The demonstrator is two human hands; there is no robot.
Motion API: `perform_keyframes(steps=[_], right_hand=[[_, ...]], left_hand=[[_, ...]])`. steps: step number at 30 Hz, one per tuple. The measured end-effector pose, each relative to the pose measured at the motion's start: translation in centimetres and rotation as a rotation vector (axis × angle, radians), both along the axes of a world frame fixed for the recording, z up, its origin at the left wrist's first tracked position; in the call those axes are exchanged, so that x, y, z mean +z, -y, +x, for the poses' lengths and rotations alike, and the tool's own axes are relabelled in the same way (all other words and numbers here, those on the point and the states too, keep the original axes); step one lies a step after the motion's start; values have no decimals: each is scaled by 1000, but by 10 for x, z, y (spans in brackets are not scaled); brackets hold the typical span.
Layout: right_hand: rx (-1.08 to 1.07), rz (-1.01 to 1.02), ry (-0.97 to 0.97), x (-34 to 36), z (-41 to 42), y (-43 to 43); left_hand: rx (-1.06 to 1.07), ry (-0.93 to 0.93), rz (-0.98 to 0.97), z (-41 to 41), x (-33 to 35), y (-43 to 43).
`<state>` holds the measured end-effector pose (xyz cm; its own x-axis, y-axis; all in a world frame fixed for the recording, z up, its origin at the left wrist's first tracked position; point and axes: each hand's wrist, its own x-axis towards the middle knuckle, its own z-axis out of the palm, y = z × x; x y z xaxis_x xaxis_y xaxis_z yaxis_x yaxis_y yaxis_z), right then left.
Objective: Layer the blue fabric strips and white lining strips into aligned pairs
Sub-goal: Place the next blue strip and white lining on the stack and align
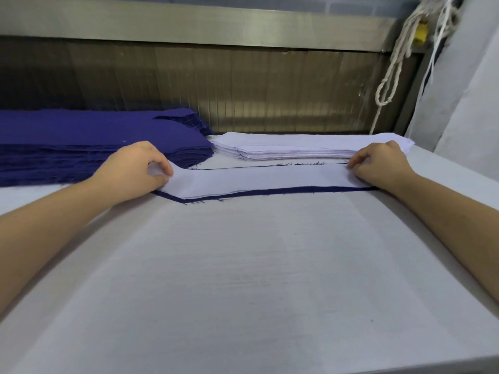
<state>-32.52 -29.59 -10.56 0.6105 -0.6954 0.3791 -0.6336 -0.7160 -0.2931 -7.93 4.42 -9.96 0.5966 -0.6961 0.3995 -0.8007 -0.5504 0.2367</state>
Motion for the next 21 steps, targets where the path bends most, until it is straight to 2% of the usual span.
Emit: perform_keyframes(steps=[3, 9, 12, 15, 21], right_hand=[[-75, -147, -47, 0, 1, -3], [-45, -176, -97, 0, 1, -7], [14, -133, -154, 1, 0, -7], [63, -24, -120, 3, 0, -9], [36, -43, -147, 4, 2, -15]], left_hand=[[17, 33, 14, -2, 1, -1], [-40, 115, 70, -1, 1, -2], [-85, 138, 98, 0, -1, -3], [-123, 187, 122, 0, -2, -4], [-172, 155, 186, 3, -4, -4]])
